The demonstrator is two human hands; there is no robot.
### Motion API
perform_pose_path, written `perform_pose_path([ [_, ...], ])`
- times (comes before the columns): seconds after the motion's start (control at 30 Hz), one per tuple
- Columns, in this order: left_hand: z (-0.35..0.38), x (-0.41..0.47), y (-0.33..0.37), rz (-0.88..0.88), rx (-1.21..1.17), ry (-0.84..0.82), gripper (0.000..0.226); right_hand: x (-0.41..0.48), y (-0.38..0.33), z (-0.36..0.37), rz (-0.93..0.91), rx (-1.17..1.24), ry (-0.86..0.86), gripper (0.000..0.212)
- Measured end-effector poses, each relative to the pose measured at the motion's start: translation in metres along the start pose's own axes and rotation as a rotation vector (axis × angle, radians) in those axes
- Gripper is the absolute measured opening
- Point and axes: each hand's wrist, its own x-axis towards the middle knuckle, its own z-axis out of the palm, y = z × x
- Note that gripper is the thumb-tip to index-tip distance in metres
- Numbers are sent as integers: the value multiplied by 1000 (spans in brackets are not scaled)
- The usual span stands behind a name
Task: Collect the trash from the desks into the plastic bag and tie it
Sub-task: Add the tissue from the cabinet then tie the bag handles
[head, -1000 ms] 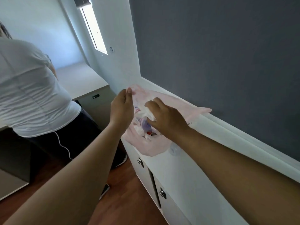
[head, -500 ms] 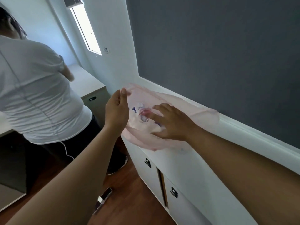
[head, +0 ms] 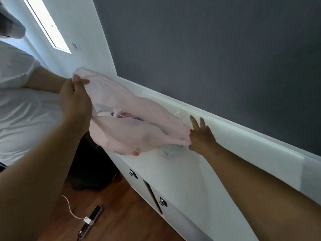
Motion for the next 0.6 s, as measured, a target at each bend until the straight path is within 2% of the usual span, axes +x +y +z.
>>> perform_pose_path([
  [0.07, 0, -6, -5, 10, 11, -41, 36, 2, -9, 5, -113, 23, 38, 79],
  [0.13, -2, -12, -11, 0, 12, -73, 37, 5, -15, 9, -132, 123, 4, 90],
  [0.2, -3, -17, -17, -22, -5, -82, 39, 7, -18, 13, -166, 107, 42, 76],
  [0.27, -2, -22, -19, -33, -11, -102, 39, 6, -13, 16, -201, -37, 92, 64],
  [0.37, 7, -31, -19, -20, -32, -172, 39, -1, 18, 9, -83, -158, -18, 74],
  [0.47, 3, -42, -12, -6, 2, -205, 36, -9, 57, -23, 61, -187, 9, 74],
  [0.53, 6, -51, -8, 28, 42, -250, 33, -10, 75, -53, 107, -96, 128, 69],
  [0.6, 10, -60, -4, 70, 97, -284, 36, -13, 72, -87, 95, 153, 231, 67],
])
